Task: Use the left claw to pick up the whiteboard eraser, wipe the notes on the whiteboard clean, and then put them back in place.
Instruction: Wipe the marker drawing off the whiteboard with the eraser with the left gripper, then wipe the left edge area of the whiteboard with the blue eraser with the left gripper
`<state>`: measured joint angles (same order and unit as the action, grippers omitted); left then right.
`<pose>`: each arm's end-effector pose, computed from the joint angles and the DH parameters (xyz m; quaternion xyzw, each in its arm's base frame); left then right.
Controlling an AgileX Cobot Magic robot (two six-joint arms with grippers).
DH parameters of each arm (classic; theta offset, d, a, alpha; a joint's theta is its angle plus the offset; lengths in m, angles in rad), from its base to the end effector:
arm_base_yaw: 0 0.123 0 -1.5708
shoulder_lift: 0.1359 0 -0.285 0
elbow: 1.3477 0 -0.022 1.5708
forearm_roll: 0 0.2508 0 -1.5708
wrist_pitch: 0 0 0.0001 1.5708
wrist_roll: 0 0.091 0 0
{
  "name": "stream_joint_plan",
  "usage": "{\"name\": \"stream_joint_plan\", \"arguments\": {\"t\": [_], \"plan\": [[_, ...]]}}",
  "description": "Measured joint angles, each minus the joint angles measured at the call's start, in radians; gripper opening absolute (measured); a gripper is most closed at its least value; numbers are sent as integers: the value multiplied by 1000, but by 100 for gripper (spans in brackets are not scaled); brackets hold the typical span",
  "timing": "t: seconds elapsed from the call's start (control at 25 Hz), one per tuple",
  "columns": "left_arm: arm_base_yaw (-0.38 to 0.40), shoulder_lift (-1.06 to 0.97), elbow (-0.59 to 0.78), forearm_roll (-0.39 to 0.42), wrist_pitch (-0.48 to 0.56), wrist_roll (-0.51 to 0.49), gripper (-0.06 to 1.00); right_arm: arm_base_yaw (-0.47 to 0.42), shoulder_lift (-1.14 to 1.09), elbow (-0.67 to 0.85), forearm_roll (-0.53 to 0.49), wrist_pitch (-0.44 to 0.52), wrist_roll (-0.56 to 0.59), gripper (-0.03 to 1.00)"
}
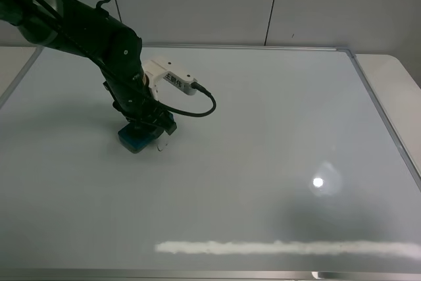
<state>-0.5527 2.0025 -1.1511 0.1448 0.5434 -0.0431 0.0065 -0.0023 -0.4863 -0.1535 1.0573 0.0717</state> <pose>0.3214 -0.1903 0.1181 0.3039 0.9426 0.0048 0.1384 -0.0039 -0.0122 0.2745 0.0302 0.8523 -0.0564 0.5192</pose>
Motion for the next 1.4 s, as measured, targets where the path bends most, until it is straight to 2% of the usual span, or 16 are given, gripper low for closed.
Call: {"name": "stream_joint_plan", "arguments": {"t": [0.16,0.2,0.4,0.48,0.6,0.72,0.88,1.28,1.4], "plan": [[-88,-14,33,-36,1,-1,56,0,0,0,0,0,0,99],[-88,-14,33,-36,1,-1,56,0,0,0,0,0,0,99],[-272,-32,50,-133,91,-1,56,0,0,0,0,0,0,99],[-320,-48,57,-177,129,0,56,0,0,0,0,0,0,99],[-311,-77,57,-180,176,0,56,0,0,0,0,0,0,99],[-268,-142,57,-145,208,0,56,0,0,0,0,0,0,99],[-150,-242,57,-111,234,0,56,0,0,0,0,0,0,99],[318,-313,58,-107,235,0,56,0,0,0,0,0,0,99],[429,-288,58,-138,205,0,56,0,0,0,0,0,0,99]]}}
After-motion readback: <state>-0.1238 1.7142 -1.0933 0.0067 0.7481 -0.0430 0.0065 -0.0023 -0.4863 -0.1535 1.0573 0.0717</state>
